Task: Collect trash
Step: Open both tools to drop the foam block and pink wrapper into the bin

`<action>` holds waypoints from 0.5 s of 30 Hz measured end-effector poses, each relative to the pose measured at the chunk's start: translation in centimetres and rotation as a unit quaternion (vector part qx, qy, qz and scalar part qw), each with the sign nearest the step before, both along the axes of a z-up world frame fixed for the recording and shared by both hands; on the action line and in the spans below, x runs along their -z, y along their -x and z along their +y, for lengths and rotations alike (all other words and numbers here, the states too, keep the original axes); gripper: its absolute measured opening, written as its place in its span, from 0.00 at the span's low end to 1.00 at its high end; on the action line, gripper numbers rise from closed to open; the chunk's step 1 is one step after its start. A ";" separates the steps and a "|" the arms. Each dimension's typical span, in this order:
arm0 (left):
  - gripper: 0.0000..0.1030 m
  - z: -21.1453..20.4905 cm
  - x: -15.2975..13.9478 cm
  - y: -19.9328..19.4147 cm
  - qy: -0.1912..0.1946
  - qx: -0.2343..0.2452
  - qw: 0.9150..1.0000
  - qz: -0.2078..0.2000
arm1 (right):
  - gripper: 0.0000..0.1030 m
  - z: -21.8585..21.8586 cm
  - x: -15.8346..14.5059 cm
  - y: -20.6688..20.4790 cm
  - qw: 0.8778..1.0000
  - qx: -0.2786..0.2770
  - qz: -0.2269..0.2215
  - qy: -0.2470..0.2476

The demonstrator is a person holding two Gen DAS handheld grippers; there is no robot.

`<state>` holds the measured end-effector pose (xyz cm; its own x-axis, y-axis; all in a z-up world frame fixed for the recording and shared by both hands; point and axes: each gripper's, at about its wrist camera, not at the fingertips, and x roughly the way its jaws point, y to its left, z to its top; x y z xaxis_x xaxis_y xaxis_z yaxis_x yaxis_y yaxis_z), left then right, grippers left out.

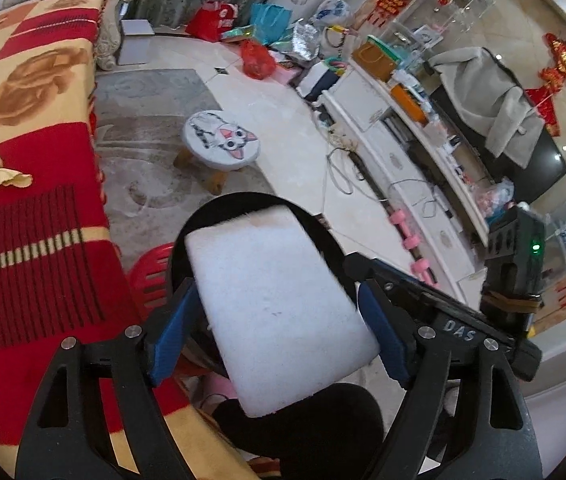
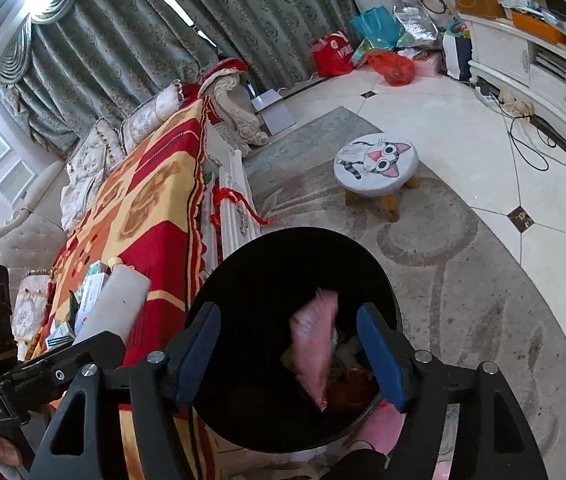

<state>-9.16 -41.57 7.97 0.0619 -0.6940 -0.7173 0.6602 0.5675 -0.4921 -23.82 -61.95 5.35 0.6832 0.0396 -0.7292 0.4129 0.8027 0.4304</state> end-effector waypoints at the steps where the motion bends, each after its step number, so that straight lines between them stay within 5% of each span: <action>1: 0.78 0.1 0.0 -0.1 0.003 0.003 1.000 0.001 | 0.67 0.1 0.0 0.0 1.000 -0.001 0.001 0.001; 8: 0.78 0.5 0.1 -0.8 0.004 -0.014 1.000 0.018 | 0.67 0.5 0.1 0.5 1.000 -0.005 0.008 0.003; 15: 0.78 1.9 0.0 -0.6 -0.030 -0.038 0.999 -0.019 | 0.67 1.4 0.2 0.1 1.000 -0.015 0.014 0.006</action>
<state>-8.54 -39.69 7.96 0.1417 -0.6423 -0.7532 0.6316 0.6445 -0.4308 -23.95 -60.59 5.19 0.6605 0.0513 -0.7491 0.3998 0.8204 0.4087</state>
